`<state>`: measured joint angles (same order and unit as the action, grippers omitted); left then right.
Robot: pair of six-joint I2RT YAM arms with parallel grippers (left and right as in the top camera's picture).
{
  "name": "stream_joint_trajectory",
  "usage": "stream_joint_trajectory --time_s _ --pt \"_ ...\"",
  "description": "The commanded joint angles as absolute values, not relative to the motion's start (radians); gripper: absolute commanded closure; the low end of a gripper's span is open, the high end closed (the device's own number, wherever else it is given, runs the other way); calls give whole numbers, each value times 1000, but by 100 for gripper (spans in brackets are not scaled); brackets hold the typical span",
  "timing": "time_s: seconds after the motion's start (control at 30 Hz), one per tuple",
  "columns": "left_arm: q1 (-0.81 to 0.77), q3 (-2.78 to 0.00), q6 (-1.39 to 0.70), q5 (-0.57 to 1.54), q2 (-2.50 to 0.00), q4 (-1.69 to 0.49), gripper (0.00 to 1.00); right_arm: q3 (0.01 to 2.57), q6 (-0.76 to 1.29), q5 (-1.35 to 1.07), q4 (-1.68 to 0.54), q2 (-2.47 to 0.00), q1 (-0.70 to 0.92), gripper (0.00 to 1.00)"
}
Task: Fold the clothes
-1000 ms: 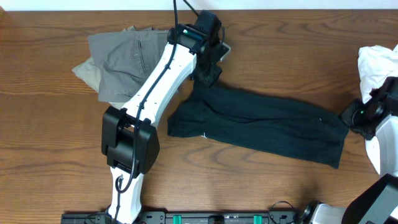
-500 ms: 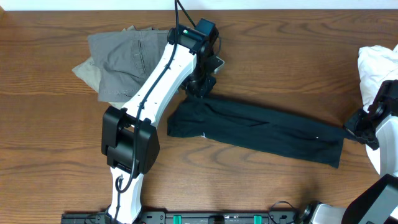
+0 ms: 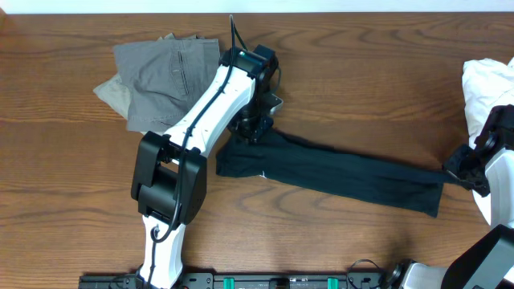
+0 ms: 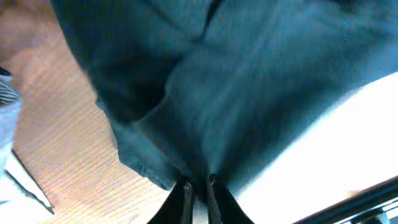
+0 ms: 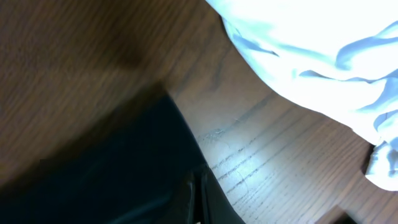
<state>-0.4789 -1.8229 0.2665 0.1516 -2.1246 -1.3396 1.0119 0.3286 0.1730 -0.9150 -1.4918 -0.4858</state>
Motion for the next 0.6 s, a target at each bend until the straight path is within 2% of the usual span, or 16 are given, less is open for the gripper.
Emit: stream_joint_trajectory --time_s 0.0,0.1,0.13,0.17,0.23,0.3,0.33,0.57 --pt "-477 -1814 276 117 -2109 -1351 89 1010 316 194 -929 -1477 -486 96" --pt "-477 -1814 276 103 -2109 -1353 84 1010 317 195 -935 -1477 -486 92" --pt "-477 -1814 276 103 -2109 -1353 83 1010 317 195 -935 -1477 -486 87" --pt "-477 -1814 276 103 -2109 -1353 75 1010 317 195 -935 -1477 -486 79" --pt "-476 -1814 276 101 -2109 -1349 69 1010 318 194 -934 -1477 -485 66" --pt "-476 -1814 276 95 -2109 -1345 61 1010 324 190 -927 -1477 -485 47" --pt "-476 -1814 276 93 -2109 -1341 60 1010 337 191 -922 -1477 -485 42" --pt "-476 -1835 266 93 -2109 -1323 60 965 358 118 -830 -1478 -486 30"
